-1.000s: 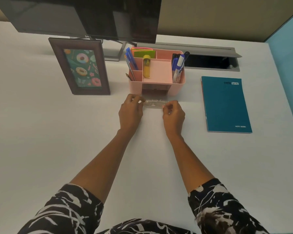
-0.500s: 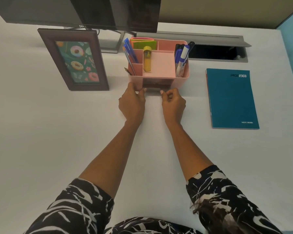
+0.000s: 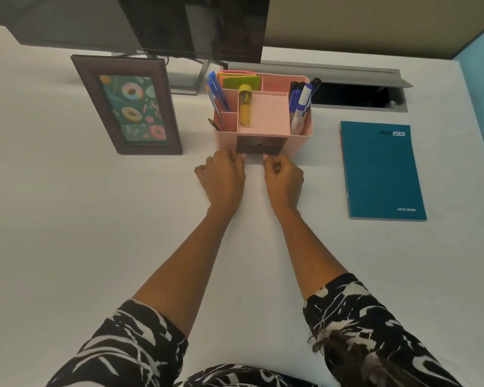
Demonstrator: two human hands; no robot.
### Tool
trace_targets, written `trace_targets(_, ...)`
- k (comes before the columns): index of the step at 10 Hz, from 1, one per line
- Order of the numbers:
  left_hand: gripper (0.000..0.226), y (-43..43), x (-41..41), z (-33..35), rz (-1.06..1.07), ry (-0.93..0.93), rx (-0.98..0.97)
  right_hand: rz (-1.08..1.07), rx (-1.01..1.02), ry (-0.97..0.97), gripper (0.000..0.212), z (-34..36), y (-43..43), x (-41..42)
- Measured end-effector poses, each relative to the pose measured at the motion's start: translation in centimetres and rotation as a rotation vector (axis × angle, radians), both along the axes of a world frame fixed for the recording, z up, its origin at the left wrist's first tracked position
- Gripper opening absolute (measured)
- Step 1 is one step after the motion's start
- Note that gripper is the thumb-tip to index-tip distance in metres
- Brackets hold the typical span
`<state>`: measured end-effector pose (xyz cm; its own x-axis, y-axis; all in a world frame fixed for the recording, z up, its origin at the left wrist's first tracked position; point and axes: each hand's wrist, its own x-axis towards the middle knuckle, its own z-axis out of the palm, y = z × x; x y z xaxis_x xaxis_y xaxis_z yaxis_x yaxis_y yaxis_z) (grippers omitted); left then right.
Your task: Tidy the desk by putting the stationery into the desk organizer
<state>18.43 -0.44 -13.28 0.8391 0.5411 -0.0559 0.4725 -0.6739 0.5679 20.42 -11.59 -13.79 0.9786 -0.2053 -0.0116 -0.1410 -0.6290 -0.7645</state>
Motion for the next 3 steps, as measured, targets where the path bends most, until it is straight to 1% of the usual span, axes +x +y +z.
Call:
trace_targets(1,0.034,-0.9,-2.7,-1.6,-0.272,-0.002,0.189,0.183,-0.179,-0.124,0.019,-0.6,0.1,-2.2)
trace_targets(2,0.046,-1.5,-5.6,-3.2,-0.417,0.03,0.308,0.298,-0.415,-0.212,0.022,-1.4,-0.2,-4.8)
trace_targets(3,0.052,-1.8,-8.1,-3.1,-0.467,0.055,0.287,0.331,-0.498,-0.219,0.031,-1.9,-0.3,-7.8)
